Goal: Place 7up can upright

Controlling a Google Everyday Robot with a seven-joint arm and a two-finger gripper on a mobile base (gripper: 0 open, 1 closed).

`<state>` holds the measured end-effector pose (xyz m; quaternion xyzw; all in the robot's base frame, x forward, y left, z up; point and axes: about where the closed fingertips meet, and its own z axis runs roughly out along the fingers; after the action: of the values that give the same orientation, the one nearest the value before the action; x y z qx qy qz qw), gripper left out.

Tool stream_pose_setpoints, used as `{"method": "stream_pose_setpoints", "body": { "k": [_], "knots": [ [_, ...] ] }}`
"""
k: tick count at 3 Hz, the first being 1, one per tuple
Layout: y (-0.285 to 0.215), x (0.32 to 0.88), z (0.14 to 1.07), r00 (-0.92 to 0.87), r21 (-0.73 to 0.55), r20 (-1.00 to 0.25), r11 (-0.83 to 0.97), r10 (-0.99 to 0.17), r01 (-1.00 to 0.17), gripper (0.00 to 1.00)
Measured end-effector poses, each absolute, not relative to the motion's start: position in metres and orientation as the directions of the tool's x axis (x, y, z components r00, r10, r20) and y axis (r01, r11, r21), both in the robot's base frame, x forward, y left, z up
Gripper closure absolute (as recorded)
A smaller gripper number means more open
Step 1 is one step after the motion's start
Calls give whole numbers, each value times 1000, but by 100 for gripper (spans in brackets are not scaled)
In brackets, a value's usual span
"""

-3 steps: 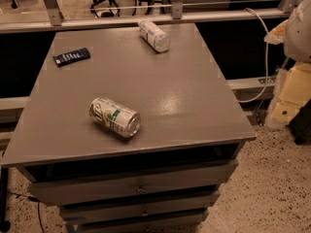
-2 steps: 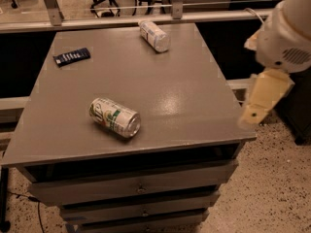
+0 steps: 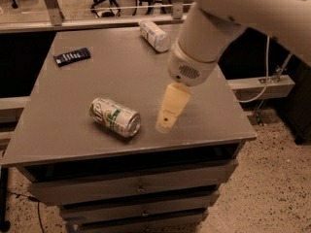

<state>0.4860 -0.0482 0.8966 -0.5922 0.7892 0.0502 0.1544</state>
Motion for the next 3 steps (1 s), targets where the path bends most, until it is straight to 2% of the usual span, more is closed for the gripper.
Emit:
{"method": "stream_pose_setpoints", "body": {
  "k": [1,3],
  "knots": [
    [7,499,885,-248,-42,-336,277,-909,-960,0],
    [72,506,866,-269,42,-363,273,-892,-961,0]
  ]
}}
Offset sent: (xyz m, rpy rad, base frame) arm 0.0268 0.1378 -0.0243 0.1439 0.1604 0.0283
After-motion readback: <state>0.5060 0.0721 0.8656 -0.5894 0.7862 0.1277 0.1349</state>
